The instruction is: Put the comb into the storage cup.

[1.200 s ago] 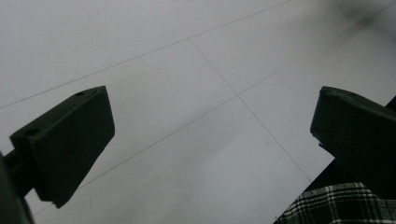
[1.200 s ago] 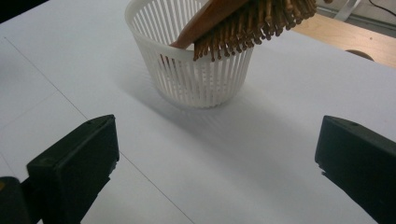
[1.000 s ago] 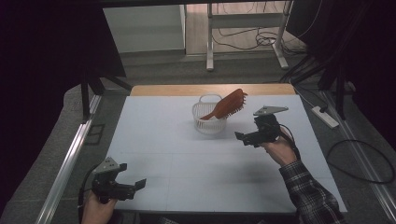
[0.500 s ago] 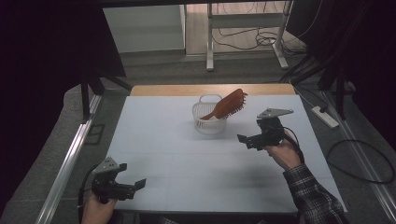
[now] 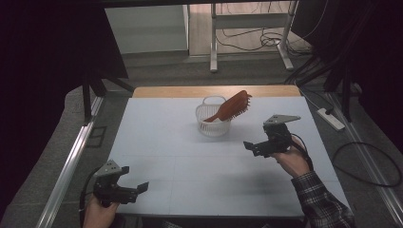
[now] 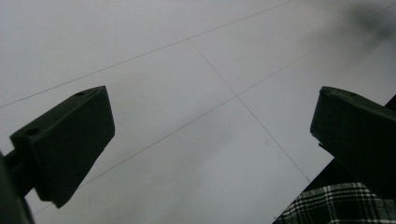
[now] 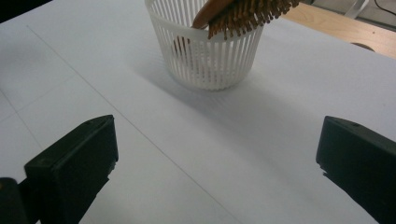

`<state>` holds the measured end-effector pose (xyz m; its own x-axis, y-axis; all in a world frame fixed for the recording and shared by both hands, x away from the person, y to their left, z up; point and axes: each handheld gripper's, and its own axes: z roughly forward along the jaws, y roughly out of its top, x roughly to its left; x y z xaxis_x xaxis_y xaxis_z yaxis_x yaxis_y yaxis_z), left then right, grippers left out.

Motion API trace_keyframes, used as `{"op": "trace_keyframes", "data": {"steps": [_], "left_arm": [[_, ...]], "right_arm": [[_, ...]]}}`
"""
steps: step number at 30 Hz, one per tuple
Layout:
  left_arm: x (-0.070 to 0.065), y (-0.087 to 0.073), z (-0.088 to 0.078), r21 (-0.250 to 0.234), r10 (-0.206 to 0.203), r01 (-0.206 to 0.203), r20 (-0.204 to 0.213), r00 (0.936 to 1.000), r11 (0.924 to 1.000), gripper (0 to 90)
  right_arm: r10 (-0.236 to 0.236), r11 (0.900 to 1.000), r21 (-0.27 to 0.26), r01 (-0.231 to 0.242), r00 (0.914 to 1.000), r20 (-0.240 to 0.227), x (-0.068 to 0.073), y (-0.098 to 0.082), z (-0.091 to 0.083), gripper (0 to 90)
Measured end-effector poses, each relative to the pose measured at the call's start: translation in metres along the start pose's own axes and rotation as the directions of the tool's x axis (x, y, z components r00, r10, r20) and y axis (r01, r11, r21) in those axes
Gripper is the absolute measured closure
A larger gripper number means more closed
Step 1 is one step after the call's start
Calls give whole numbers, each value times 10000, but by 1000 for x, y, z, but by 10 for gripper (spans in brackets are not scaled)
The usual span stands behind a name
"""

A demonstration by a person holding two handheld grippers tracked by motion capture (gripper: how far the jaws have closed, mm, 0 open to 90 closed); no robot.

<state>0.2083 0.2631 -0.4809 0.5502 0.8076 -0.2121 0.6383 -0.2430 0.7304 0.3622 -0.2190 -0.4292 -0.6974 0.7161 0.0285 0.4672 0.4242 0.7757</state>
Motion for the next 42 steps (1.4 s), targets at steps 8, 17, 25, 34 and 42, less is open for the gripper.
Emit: {"op": "trace_keyframes", "data": {"steps": [8, 17, 25, 34, 42], "left_arm": [[0, 0, 0, -6, 0, 0, 7, 10000, 10000, 0], [0, 0, 0, -15, 8, -8, 7, 10000, 10000, 0], [0, 0, 0, -7, 11, -11, 1, 10000, 10000, 0], [0, 0, 0, -1, 18, -18, -11, 10000, 10000, 1], [0, 0, 0, 11, 25, -25, -26, 10000, 10000, 1]], "right_arm": [[-83, 9998, 192, 85, 9999, -100, 2, -5, -5, 0], [-7, 9998, 222, 11, 9999, -139, 2, -12, -13, 0], [104, 9993, 350, -100, 9999, -118, 0, -20, -21, 0], [175, 9991, 387, -170, 9998, -115, 0, -25, -28, 0], [223, 9986, 486, -220, 9997, -59, 1, -31, -34, 0]]}}
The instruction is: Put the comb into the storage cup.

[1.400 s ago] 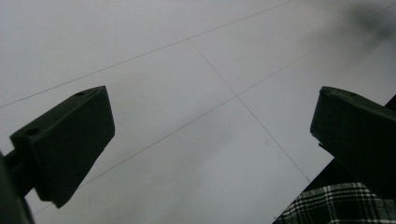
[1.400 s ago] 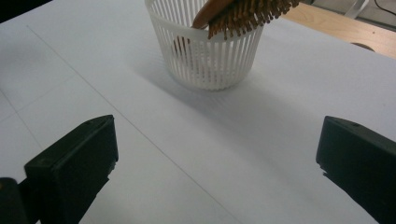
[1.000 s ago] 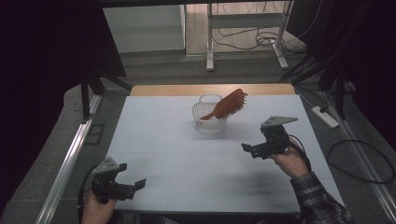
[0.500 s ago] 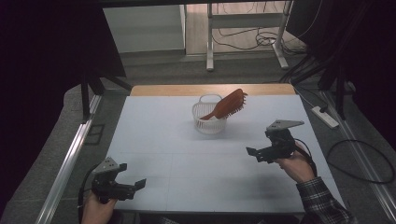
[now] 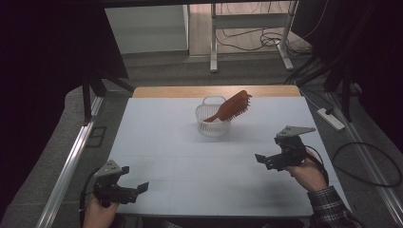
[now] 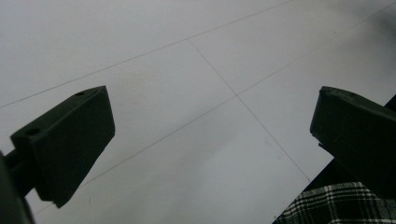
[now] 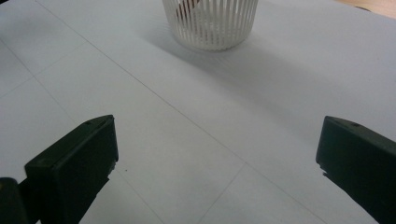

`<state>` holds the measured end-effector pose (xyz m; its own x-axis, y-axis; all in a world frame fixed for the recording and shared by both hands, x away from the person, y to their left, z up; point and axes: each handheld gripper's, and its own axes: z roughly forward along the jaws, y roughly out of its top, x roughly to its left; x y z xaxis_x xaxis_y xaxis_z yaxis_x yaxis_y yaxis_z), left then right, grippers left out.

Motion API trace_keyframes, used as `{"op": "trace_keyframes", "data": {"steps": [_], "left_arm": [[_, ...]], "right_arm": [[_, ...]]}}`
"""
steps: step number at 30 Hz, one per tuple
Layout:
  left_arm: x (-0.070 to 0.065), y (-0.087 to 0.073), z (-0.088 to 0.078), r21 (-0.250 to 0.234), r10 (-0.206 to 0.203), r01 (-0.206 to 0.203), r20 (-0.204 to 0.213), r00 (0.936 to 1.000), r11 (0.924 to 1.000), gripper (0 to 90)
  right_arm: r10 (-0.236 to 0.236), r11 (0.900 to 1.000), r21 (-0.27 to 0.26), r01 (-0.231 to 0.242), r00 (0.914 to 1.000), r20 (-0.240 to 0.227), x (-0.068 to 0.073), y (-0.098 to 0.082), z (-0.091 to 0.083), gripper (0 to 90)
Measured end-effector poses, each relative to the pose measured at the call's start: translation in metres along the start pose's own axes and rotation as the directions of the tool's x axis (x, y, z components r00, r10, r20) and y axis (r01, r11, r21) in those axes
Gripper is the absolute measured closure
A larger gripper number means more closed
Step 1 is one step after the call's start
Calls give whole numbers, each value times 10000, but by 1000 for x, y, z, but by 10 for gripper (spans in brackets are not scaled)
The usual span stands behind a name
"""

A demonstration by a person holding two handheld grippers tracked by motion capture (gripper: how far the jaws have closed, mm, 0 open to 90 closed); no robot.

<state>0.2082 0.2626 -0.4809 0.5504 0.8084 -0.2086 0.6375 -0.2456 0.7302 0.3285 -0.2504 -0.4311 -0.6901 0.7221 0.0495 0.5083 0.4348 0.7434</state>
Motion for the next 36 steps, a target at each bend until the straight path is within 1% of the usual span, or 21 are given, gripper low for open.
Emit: {"op": "trace_keyframes", "data": {"steps": [21, 36], "left_arm": [[0, 0, 0, 14, 8, -8, 8, 10000, 10000, 2], [0, 0, 0, 29, 1, -1, 6, 10000, 10000, 2]], "right_arm": [[233, 9997, 37, -234, 9997, 122, -1, -15, -11, 0], [447, 9990, -13, -447, 9985, 316, -6, -26, -23, 0]]}}
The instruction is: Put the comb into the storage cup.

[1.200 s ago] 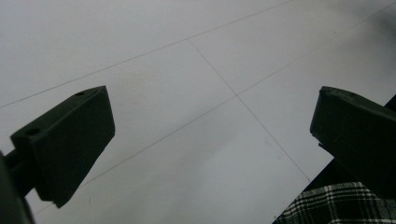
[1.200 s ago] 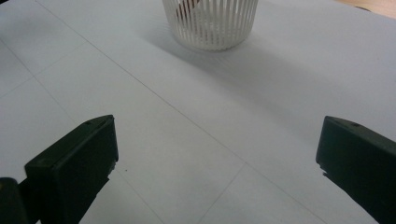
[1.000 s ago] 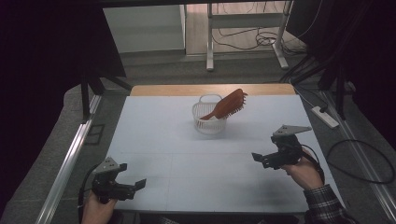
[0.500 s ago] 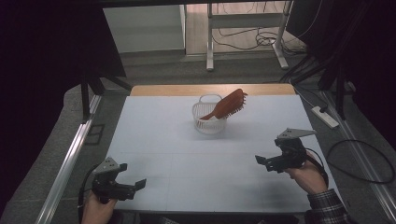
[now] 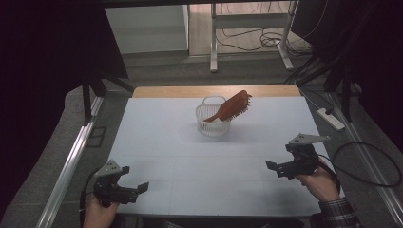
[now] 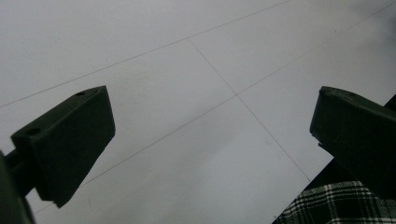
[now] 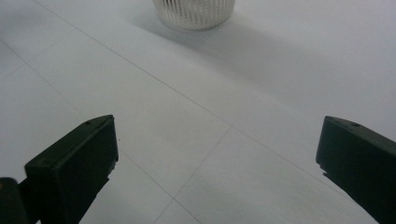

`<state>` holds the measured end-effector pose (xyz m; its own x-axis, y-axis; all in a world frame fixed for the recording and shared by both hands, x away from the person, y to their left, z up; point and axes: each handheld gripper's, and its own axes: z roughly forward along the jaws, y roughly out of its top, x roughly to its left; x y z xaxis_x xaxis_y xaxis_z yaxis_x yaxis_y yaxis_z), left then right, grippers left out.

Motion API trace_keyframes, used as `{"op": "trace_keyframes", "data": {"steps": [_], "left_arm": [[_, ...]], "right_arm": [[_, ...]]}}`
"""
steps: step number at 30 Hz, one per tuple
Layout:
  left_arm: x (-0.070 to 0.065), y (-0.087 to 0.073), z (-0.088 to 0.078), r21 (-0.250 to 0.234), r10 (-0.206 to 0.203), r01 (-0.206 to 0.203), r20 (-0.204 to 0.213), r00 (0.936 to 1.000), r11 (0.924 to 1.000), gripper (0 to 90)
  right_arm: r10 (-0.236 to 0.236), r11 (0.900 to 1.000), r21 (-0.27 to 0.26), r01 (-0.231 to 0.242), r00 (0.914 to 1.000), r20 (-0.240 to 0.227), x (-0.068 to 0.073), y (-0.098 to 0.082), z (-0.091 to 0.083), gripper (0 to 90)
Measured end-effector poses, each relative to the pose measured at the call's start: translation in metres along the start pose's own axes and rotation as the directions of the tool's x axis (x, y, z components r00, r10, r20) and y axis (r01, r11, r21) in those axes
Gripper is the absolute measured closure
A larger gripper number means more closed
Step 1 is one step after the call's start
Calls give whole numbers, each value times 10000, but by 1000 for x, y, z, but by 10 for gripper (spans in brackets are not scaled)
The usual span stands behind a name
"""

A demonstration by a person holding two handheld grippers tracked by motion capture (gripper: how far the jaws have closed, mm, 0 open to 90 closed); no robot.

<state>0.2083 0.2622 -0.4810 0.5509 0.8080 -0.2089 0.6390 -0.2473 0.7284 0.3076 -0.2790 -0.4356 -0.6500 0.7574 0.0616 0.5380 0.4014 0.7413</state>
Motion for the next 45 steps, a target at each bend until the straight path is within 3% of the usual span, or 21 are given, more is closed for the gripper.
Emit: {"op": "trace_keyframes", "data": {"steps": [14, 45], "left_arm": [[0, 0, 0, 5, -14, 14, 1, 10000, 10000, 2], [0, 0, 0, 12, -12, 12, -23, 10000, 10000, 2]], "right_arm": [[142, 9998, 128, -148, 9990, 425, -9, -16, -12, 0], [668, 9972, 277, -699, 9929, 989, -13, -37, -30, 0]]}}
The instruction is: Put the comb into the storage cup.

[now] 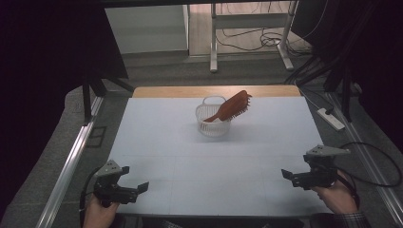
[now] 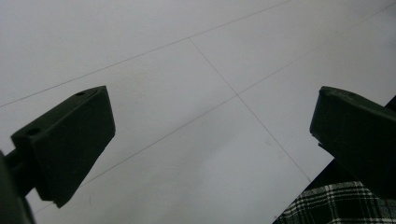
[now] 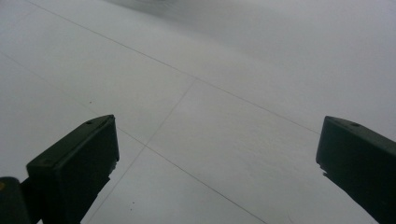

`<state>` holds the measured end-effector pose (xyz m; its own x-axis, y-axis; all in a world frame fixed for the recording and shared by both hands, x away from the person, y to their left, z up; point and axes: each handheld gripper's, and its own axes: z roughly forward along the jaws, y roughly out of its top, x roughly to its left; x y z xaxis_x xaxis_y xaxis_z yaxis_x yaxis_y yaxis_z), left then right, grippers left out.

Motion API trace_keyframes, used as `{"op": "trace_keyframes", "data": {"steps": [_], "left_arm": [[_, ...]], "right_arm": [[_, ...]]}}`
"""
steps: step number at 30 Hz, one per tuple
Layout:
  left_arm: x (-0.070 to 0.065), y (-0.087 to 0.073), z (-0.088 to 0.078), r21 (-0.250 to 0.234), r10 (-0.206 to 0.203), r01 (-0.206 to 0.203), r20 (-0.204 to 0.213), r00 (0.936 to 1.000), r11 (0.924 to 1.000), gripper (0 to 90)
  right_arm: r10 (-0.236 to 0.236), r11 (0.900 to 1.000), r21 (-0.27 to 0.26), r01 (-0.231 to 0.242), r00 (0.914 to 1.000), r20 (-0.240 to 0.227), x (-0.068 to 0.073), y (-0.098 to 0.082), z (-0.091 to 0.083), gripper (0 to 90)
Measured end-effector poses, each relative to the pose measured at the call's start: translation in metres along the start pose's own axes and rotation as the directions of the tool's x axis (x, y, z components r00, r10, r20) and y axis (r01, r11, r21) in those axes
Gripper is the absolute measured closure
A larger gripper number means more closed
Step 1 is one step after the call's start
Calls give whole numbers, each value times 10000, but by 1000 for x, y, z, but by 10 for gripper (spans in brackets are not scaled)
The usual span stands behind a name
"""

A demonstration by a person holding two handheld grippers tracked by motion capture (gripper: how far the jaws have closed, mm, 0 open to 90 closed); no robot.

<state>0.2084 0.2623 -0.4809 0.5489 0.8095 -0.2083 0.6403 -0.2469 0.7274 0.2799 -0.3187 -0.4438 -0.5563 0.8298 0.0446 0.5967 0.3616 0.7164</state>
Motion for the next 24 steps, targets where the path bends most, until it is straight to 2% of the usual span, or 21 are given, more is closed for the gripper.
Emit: {"op": "trace_keyframes", "data": {"steps": [8, 13, 24], "left_arm": [[0, 0, 0, -4, 2, -2, -9, 10000, 10000, 2], [0, 0, 0, -6, 2, -2, 9, 10000, 10000, 2], [0, 0, 0, -13, 14, -14, 5, 10000, 10000, 2]], "right_arm": [[223, 9997, 33, -224, 9992, 326, 0, -5, -5, 0], [16, 9999, 171, -25, 9987, 510, 0, -10, -7, 0], [8, 9998, 186, -22, 9973, 740, -1, -18, -11, 0]]}}
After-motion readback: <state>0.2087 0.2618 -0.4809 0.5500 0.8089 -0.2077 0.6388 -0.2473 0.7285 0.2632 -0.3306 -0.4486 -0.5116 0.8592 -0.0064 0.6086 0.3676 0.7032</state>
